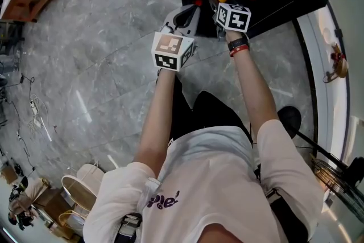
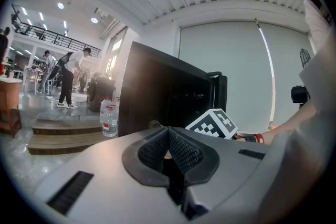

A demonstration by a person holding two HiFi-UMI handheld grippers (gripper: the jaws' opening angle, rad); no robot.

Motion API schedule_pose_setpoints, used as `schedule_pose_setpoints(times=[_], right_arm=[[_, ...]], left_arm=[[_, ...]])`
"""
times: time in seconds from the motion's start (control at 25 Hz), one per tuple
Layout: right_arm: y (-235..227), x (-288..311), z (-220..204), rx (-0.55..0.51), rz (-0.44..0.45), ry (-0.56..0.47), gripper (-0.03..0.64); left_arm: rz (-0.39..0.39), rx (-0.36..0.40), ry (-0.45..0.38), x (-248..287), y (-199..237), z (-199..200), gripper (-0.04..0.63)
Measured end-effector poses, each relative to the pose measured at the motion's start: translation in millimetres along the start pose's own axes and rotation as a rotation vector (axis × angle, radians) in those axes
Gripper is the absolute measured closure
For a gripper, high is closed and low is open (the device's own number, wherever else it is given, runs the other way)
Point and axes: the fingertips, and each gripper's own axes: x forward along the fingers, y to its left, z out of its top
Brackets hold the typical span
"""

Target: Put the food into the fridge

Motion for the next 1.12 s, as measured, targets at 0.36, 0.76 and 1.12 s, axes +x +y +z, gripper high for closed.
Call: schedule_pose_setpoints(times=[0.36,0.76,1.12], right_arm=[[-16.8,51.0,-1.3,-0.052,-0.013,0.005,0.308],[-29.8,96.2,0.3,-0.057,-0.037,0.057,0.307],[-35.8,116.9,-0.8,-0.018,-0.044,0.083,0.294]], left_arm=[[-0.022,-0.007,-0.014,19.1,11.0,-6.6,0.577],[-0.029,-0.017,-0.005,32.5,22.2,-8.0,0.577],[-0.036,-0.009,0.015,33.5,23.0,-6.8,0.577]])
